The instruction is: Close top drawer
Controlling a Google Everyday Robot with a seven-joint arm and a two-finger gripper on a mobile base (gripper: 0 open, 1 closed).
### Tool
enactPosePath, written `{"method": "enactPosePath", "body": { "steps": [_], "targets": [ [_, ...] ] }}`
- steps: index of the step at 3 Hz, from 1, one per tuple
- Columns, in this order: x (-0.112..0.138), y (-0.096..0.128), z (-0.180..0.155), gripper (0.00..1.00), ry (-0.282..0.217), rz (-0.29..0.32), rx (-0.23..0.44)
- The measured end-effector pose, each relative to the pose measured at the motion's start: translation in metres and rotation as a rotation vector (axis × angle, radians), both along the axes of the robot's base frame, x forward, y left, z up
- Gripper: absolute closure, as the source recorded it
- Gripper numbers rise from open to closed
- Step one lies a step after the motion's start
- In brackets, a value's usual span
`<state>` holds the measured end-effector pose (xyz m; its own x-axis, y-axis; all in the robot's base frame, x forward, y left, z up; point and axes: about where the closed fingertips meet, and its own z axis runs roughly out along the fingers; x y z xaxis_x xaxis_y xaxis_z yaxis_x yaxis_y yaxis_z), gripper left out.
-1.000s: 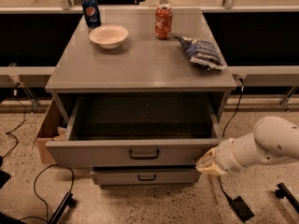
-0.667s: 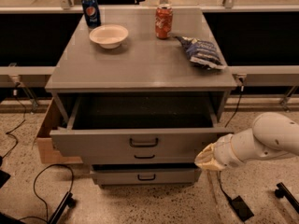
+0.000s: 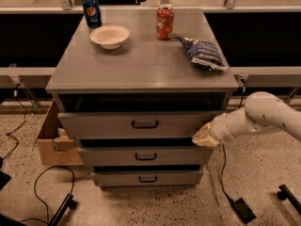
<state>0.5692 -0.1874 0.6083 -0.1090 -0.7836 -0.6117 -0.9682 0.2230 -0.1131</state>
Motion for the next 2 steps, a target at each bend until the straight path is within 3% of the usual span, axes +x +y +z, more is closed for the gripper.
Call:
{"method": "enactPosePath", "body": {
  "steps": [1,2],
  "targets": [
    [0.0293,-0.0062,0.017,1.0,-0.055,-0.019,0.007],
    [0.0292,-0.0058,0.0169,1.0,-0.055,-0.018,0.008]
  ]
}}
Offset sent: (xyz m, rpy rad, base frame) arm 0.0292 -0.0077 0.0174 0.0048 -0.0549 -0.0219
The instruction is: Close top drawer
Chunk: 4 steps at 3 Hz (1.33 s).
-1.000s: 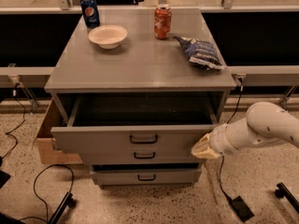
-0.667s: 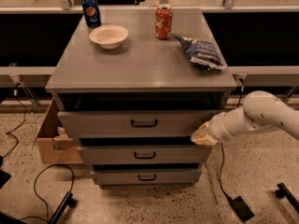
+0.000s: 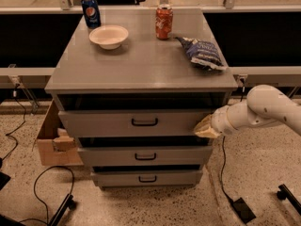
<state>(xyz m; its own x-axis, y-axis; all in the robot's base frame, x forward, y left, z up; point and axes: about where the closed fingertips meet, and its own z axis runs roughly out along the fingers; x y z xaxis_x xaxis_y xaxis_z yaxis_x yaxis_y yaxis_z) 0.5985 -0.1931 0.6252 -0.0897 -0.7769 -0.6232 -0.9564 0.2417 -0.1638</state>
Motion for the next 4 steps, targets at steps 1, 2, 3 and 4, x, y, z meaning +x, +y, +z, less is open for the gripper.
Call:
{"method": "enactPosePath", "body": {
  "steps": [1,2,3,4],
  "targets": [
    [-0.033,0.006,0.005,1.0,0.023,0.038,-0.005],
    [-0.122,0.012,0.033,1.0,0.12,0.168,-0.15],
    [-0.175,0.005,0.076,1.0,0.211,0.255,-0.368],
    [-0.181,-0.008,0.159,1.0,0.193,0.227,-0.611]
  ]
}}
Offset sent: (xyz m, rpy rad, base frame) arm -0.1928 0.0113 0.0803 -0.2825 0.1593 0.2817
